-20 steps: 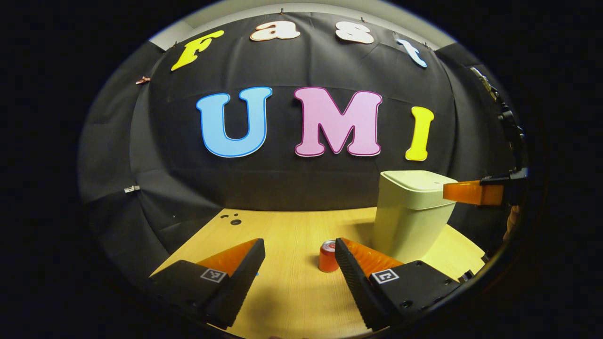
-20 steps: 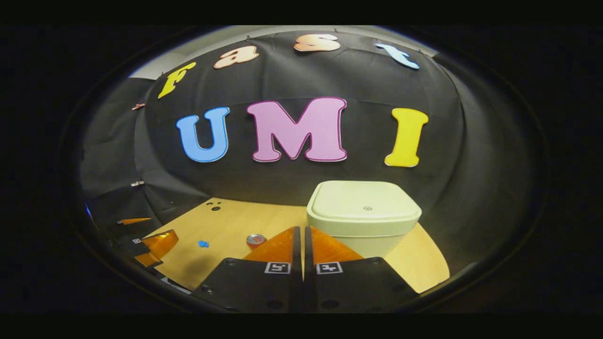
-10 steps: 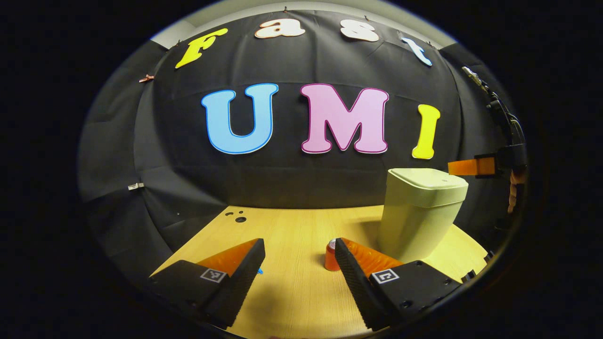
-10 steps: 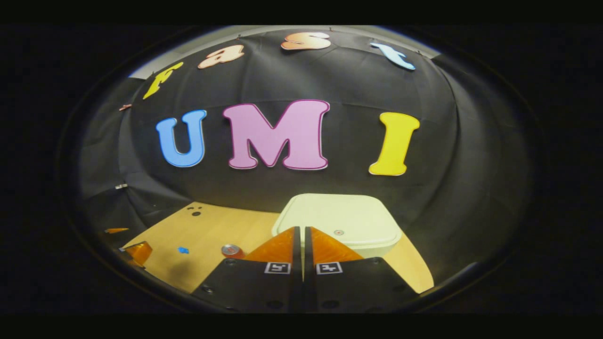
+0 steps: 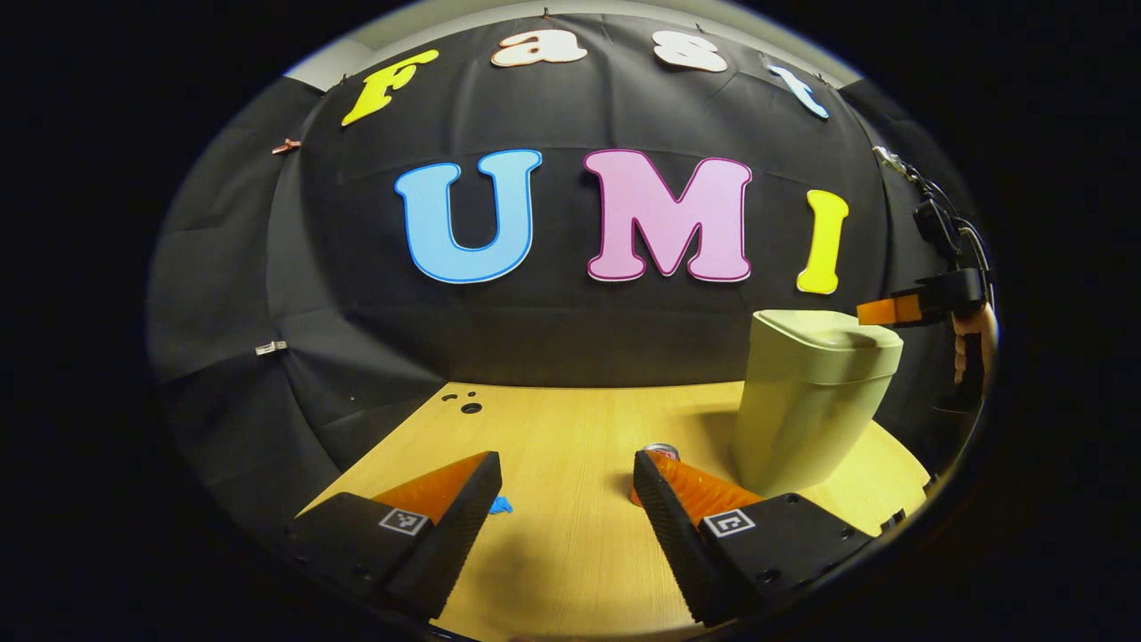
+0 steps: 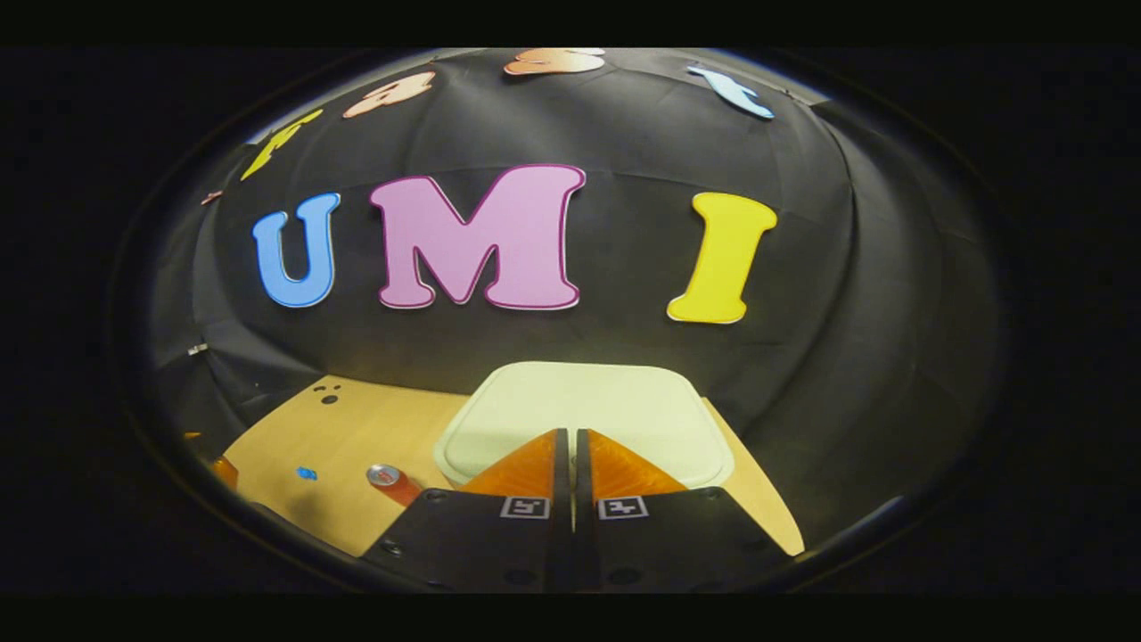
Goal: Press the lid of the desktop garbage bin to open it, pick up the crumpled paper on the desktop and throw it into the bin, then pick up the pop can on the desktop and drop it into the bin, and finally close the garbage bin lid.
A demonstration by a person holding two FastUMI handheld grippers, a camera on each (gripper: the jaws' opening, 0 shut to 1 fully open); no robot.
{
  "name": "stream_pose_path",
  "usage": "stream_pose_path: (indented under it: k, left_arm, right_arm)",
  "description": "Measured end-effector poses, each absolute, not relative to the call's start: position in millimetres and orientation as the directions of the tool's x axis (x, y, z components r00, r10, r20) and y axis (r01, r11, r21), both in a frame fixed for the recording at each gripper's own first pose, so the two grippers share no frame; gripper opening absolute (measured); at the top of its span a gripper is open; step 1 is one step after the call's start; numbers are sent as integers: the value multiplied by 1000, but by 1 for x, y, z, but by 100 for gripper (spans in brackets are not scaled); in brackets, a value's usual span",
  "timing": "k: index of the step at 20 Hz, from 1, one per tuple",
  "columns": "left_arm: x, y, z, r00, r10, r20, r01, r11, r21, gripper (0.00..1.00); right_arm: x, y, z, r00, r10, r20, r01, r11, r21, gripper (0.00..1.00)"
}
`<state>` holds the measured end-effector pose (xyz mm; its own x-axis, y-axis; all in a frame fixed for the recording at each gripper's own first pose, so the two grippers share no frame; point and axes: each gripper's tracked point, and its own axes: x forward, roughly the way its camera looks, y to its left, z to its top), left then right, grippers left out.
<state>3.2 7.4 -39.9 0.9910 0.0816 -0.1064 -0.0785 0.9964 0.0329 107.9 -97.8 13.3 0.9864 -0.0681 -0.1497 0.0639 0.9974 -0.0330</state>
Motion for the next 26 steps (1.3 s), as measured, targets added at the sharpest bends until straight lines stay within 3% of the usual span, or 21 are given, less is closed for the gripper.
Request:
stream_pose_path:
  k: [13, 14, 16, 17, 19, 22, 26]
  left_arm:
    - [0, 10, -48, 987, 104, -123, -99, 994, 47, 96]
    - [0, 10, -48, 987, 102, -122, -97, 994, 48, 96]
    - [-2, 9, -49, 987, 99, -124, -93, 994, 49, 96]
    - [-3, 11, -49, 988, 98, -121, -93, 994, 49, 96]
    - [-6, 14, -47, 989, 100, -113, -95, 994, 48, 96]
    - [-13, 22, -43, 989, 108, -98, -104, 994, 44, 96]
    - [-27, 41, -47, 987, 130, -94, -129, 991, 25, 96]
  right_arm:
    - [110, -99, -3, 977, -64, -203, 63, 998, -9, 5]
    - [110, -99, -2, 978, -66, -199, 65, 998, -13, 2]
    - [110, -100, -2, 978, -76, -192, 73, 997, -27, 8]
    - [111, -100, -2, 978, -78, -194, 73, 997, -30, 2]
    - [110, -100, 2, 981, -85, -177, 79, 996, -39, 8]
    - [105, -97, 7, 982, -97, -164, 87, 994, -67, 2]
    - [88, -83, 20, 989, -87, -120, 80, 994, -69, 5]
